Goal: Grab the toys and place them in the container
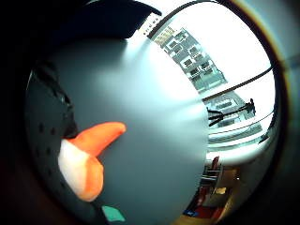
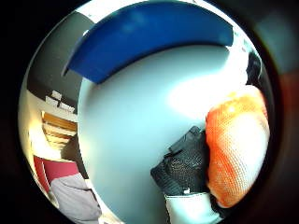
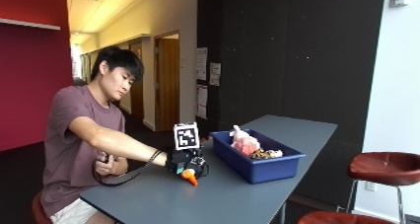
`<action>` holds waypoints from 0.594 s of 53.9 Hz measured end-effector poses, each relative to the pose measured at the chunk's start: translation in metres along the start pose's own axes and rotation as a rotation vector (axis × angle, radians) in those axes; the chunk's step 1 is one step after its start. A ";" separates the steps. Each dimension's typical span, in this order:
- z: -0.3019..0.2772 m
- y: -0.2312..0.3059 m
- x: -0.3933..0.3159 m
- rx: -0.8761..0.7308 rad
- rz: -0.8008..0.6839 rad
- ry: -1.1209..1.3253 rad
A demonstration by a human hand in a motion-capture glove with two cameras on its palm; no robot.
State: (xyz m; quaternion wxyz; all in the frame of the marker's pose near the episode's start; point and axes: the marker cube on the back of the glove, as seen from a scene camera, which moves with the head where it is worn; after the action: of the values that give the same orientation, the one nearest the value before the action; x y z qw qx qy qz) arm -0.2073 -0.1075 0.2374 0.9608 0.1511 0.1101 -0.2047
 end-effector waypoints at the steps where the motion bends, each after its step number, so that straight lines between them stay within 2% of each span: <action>1: -0.002 0.000 0.001 -0.037 0.012 -0.022; 9: -0.018 0.000 0.005 -0.414 0.109 -0.269; 12: -0.030 -0.001 0.012 -0.491 0.107 -0.303; 14: -0.037 -0.003 0.020 -0.520 0.094 -0.243; 16: -0.045 -0.004 0.024 -0.530 0.078 -0.169; 21: -0.086 -0.021 0.002 -0.477 0.093 -0.296; 32: -0.168 -0.063 0.002 -0.329 0.125 -0.270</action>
State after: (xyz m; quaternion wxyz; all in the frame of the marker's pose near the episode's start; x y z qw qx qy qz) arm -0.2572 -0.1069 0.0655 0.9894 -0.0298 0.0026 -0.1422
